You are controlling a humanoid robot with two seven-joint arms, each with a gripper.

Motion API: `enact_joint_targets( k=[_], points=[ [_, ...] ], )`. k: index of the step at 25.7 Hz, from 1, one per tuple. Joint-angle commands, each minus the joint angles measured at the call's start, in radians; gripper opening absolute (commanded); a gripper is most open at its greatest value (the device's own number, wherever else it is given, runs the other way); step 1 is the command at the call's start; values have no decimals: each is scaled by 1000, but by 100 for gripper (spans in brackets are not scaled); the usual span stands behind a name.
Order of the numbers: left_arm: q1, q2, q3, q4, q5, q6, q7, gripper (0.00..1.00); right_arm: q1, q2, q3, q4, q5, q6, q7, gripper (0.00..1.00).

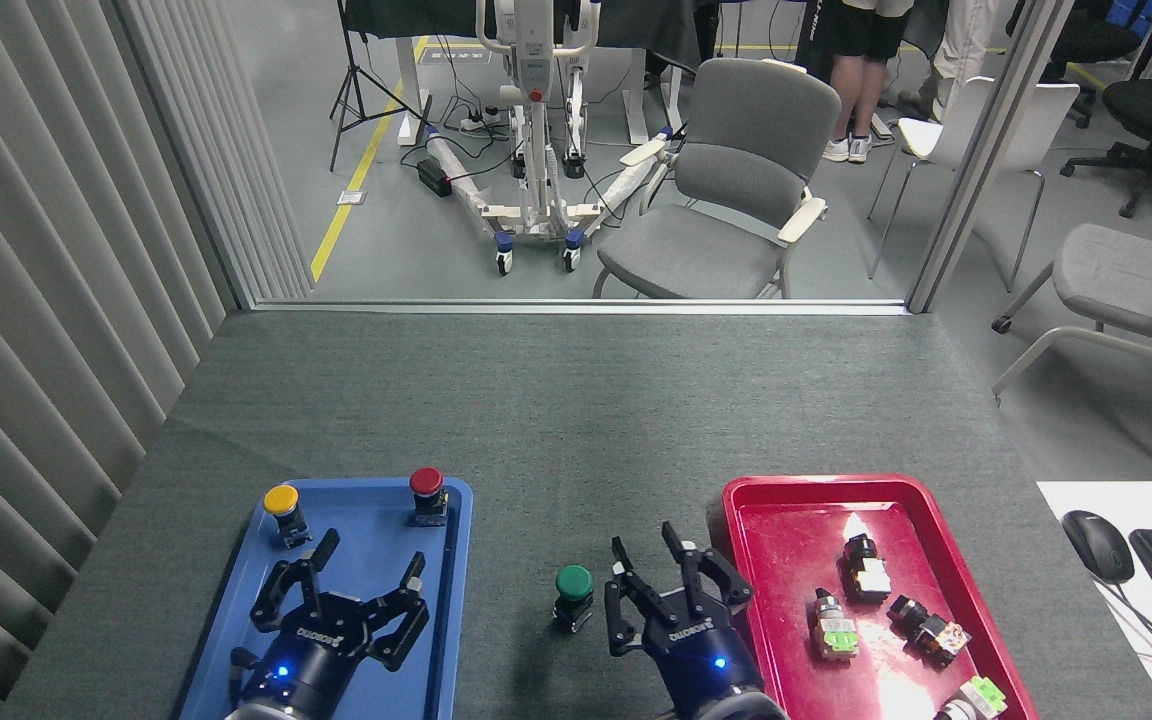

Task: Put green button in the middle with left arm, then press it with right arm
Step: 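Release the green button on the table and withdraw the left gripper, then move the right gripper over the green button and press down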

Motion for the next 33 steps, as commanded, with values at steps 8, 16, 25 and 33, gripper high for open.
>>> enact_joint_targets(
  k=[8,16,25,33],
  points=[
    [-1,15,83,4,3,21,-34,99,-158,80,106,270,1,12,-14,0],
    [1,17,100,21,6,21,-37,99,-158,86,99,326,7,14,-17,0],
    [2,15,118,35,6,21,-35,99,-152,95,102,435,7,67,-80,0],
    [1,17,118,40,6,21,-35,99,-146,94,93,386,-1,92,-97,18]
  ],
)
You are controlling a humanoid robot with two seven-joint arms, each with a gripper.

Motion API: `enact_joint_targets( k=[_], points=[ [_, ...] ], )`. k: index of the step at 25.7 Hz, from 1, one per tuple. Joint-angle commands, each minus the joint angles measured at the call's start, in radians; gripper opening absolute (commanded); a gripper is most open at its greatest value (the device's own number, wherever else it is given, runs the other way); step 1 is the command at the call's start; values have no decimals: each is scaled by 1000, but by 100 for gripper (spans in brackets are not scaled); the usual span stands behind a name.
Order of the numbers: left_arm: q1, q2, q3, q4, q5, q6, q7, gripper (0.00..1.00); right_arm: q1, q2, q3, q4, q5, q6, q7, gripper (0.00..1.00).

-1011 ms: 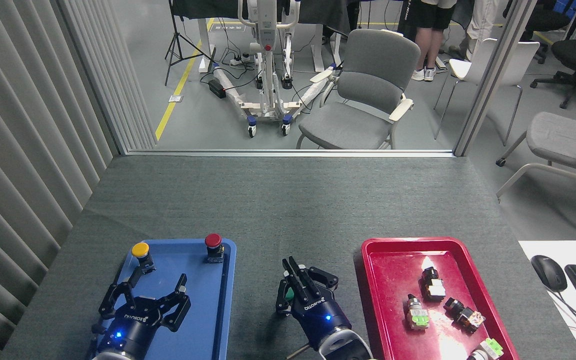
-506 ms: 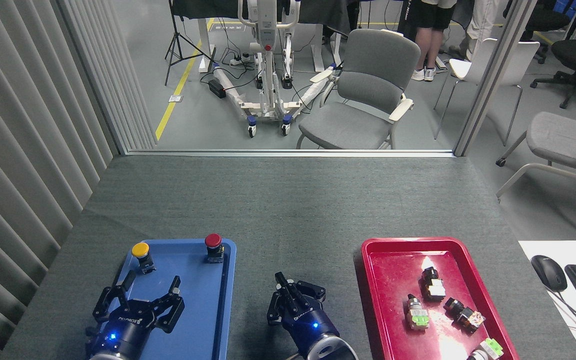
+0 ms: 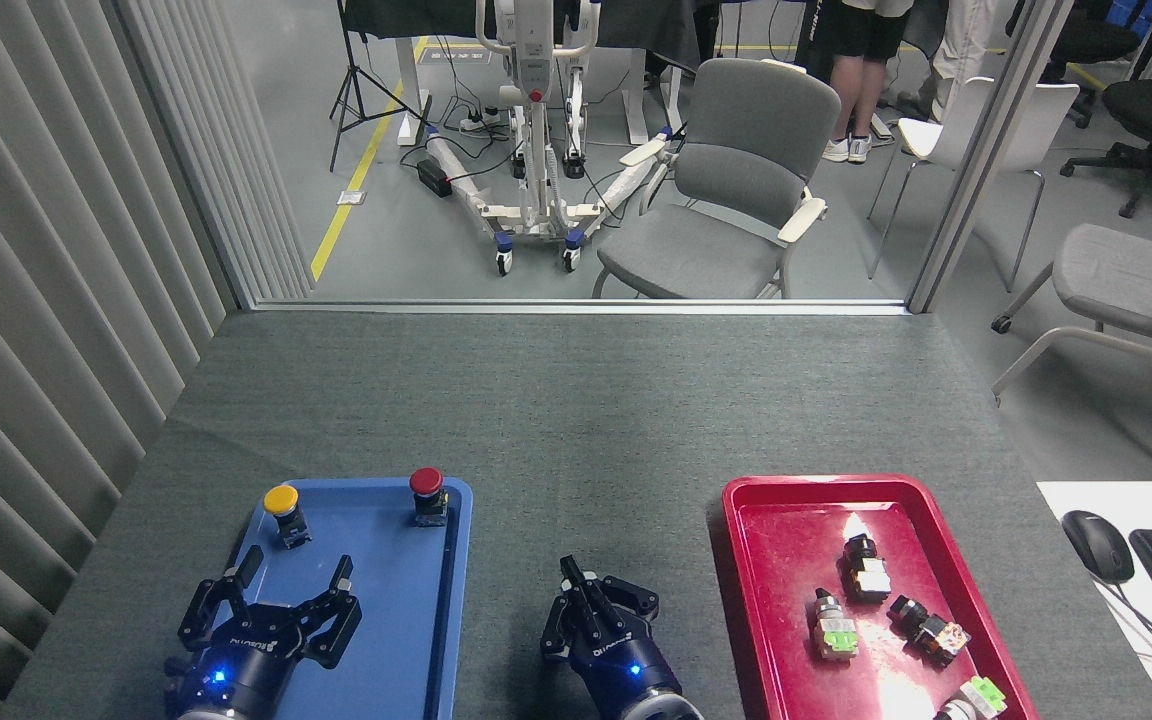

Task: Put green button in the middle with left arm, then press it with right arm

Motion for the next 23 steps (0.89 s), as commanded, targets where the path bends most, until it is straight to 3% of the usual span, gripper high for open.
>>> enact_joint_targets(
  k=[1,3,6,9,14,20,23],
  points=[
    [0,0,0,1,-1,0,1,99,0,0,-11,-60,-7,29,15,34],
    [0,0,0,1,0,0,1,99,0,4,-12,-89,-14,60,-42,65],
    [0,0,2,1,0,0,1,99,-1,4,-14,-102,-50,101,-101,97],
    [0,0,2,1,-1,0,1,99,2,-6,-24,-113,-59,103,-106,100],
    [0,0,6,1,0,-2,1,99,54,-24,-149,-184,-60,96,-106,100],
    [0,0,17,4,0,0,1,99,102,-127,-291,-205,-59,64,-104,100],
    [0,2,32,5,-1,0,2,99,117,-142,-322,-242,-59,67,-104,100]
  ],
)
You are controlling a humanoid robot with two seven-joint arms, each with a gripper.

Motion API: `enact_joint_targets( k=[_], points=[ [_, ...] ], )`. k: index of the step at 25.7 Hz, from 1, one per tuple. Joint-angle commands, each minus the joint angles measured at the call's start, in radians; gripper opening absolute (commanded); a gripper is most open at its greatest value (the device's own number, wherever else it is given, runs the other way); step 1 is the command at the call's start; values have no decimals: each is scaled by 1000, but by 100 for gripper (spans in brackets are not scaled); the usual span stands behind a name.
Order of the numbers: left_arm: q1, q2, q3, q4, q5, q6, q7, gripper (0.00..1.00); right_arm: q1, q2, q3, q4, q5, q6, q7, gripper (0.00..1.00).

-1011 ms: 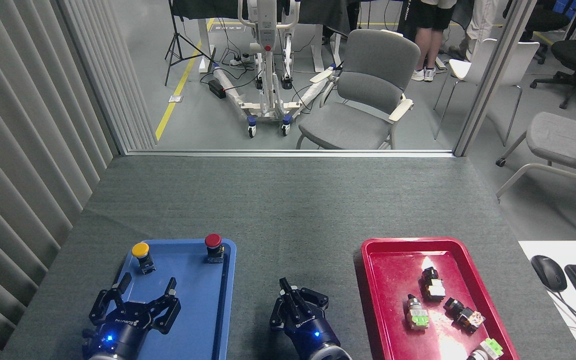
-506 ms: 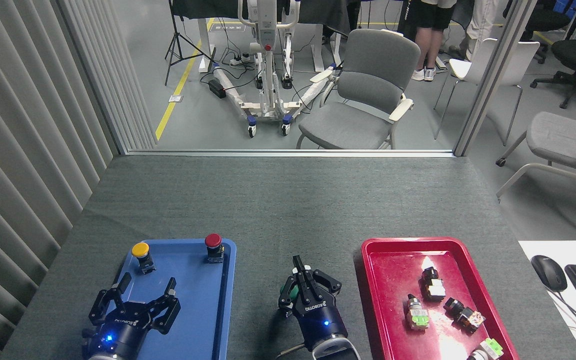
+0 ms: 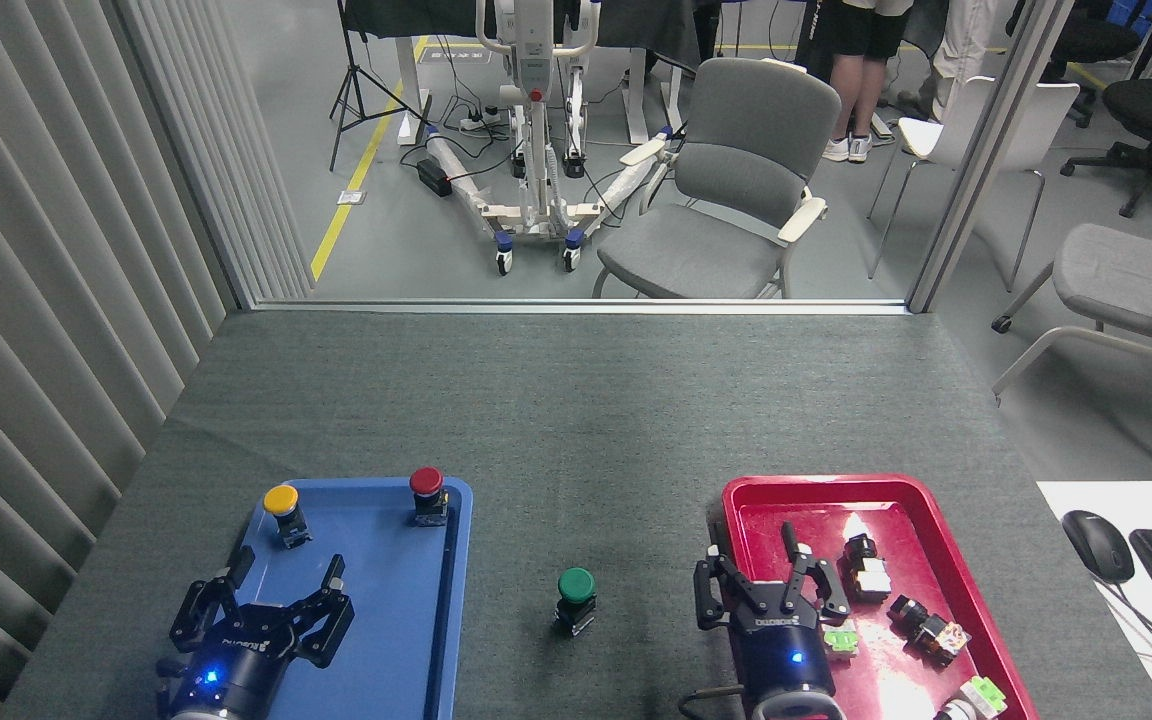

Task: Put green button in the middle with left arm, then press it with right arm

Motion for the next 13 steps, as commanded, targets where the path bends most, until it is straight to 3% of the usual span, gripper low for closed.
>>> enact_joint_targets(
  k=[1,7,13],
  points=[
    [2,1,12,3,-3,0,3,99,24,-23,-53,-49,-1,-6,6,100],
    [9,1,50,0,-3,3,4,99,80,-23,-51,-126,-5,-12,0,100],
    [14,-2,52,-8,-3,3,66,99,97,-31,-51,-142,-11,-12,-17,100]
  ],
)
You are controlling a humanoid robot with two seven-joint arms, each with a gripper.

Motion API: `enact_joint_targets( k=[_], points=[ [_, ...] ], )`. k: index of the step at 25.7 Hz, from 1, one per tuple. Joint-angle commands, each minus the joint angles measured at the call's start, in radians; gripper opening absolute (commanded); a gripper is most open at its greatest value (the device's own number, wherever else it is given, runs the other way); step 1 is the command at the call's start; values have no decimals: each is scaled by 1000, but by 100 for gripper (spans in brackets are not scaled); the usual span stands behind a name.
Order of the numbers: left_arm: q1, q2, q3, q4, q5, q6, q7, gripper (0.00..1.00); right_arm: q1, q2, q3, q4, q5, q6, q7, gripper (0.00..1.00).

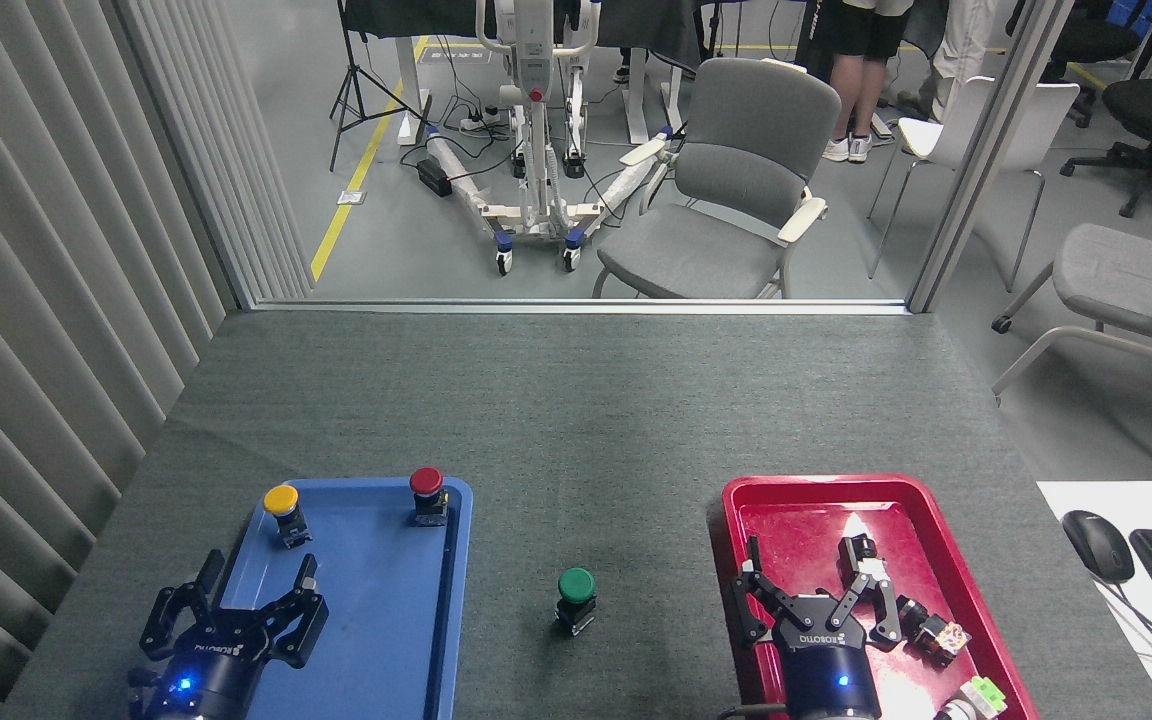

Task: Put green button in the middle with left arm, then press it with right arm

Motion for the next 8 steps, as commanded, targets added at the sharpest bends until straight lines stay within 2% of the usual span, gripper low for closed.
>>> enact_joint_targets(
  k=[1,8],
  points=[
    [1,-3,4,-3,1,-1,32,99,10,0,0,-18,-8,1,6,100],
    [1,-3,5,0,6,1,26,99,14,3,9,-20,-7,1,28,100]
  ],
)
